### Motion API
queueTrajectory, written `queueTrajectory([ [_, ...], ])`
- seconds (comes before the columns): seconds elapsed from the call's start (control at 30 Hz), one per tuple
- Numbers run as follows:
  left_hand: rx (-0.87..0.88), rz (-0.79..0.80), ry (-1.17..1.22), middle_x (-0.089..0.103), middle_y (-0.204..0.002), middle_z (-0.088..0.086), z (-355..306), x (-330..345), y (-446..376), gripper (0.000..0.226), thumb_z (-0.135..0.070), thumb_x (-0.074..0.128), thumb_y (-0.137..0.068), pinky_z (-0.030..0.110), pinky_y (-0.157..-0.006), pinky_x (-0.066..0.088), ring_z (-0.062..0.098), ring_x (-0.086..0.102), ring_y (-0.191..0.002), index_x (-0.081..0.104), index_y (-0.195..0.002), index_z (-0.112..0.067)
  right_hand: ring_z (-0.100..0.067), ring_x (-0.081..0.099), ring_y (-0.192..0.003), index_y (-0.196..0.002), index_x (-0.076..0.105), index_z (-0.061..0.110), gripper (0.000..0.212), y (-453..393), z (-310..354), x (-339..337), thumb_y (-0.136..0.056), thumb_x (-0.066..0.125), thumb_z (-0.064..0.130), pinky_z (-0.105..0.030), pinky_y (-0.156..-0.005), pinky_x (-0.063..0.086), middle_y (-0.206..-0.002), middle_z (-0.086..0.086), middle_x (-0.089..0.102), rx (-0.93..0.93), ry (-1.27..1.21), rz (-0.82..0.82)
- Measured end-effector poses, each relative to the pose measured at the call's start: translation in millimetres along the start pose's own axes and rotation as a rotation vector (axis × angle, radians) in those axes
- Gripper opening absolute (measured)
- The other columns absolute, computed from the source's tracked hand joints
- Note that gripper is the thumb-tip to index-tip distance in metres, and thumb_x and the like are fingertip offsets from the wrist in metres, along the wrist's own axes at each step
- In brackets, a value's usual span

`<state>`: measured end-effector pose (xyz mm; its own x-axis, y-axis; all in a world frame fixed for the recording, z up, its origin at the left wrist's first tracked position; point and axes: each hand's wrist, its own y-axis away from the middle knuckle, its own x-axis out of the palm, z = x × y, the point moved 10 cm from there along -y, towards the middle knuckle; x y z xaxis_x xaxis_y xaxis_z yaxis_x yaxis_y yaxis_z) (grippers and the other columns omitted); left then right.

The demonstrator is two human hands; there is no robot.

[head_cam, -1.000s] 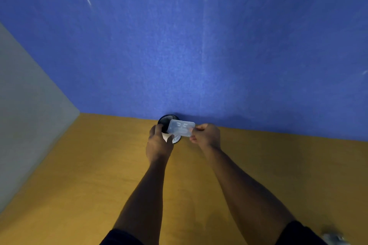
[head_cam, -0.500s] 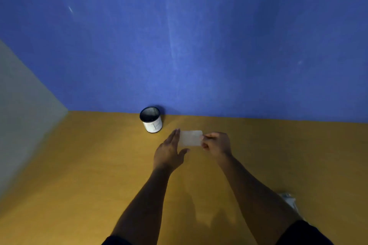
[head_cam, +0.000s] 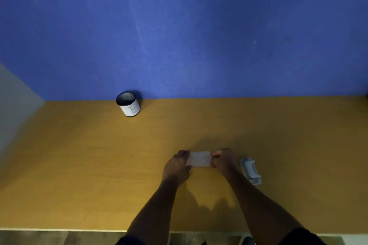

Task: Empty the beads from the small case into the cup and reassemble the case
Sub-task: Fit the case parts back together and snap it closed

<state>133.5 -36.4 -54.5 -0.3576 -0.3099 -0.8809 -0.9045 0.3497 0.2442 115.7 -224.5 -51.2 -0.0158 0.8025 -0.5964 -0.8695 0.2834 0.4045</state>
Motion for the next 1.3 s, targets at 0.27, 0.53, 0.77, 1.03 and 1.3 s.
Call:
queueTrajectory([
  [0.27,0.034,0.047,-0.031,0.046,-0.138,0.005,-7.4,25.0,9.4,0.061,-0.026,0.07,-0.084,0.043,-0.103,0.049,0.029,0.048,-0.125,0.049,-0.139,-0.014,-0.031,0.071,-0.086,-0.082,0.074,0.002,0.022,18.6,-4.7,-1.1,-0.087,0.06,0.019,-0.029,-0.062,0.043,-0.088,-0.019,0.074,-0.063,0.333,-0.078],
  [0.53,0.009,0.015,0.016,0.046,-0.137,0.001,-4.1,22.9,9.4,0.064,-0.033,0.075,-0.081,0.038,-0.107,0.045,0.025,0.048,-0.124,0.053,-0.138,-0.019,-0.029,0.069,-0.098,-0.098,0.071,0.008,0.023,16.8,1.8,5.8,-0.095,0.054,0.023,-0.033,-0.076,0.054,-0.103,-0.014,0.073,-0.12,0.552,-0.014],
  [0.77,-0.001,0.003,0.085,0.05,-0.138,0.0,0.5,14.1,12.8,0.071,-0.032,0.081,-0.075,0.039,-0.104,0.049,0.025,0.049,-0.127,0.053,-0.139,-0.02,-0.033,0.06,-0.106,-0.115,0.06,0.007,0.033,26.7,3.0,-40.4,-0.091,0.059,0.031,-0.041,-0.087,0.051,-0.118,-0.014,0.061,-0.217,0.652,-0.277],
  [1.03,-0.017,0.0,0.145,0.05,-0.139,0.003,3.2,9.5,19.4,0.069,-0.028,0.08,-0.077,0.036,-0.107,0.046,0.026,0.05,-0.13,0.054,-0.139,-0.017,-0.037,0.059,-0.109,-0.114,0.059,0.003,0.057,40.7,-57.0,-89.5,-0.077,0.068,0.045,-0.043,-0.092,0.048,-0.115,-0.018,0.063,0.208,0.516,-0.437],
  [1.3,-0.024,0.016,0.152,0.049,-0.14,0.005,2.8,8.0,20.6,0.063,-0.025,0.077,-0.08,0.038,-0.11,0.045,0.027,0.05,-0.131,0.055,-0.139,-0.015,-0.035,0.067,-0.102,-0.108,0.064,0.003,0.051,35.4,-86.3,-89.3,-0.089,0.059,0.049,-0.04,-0.088,0.052,-0.11,-0.019,0.068,0.294,0.375,-0.402],
])
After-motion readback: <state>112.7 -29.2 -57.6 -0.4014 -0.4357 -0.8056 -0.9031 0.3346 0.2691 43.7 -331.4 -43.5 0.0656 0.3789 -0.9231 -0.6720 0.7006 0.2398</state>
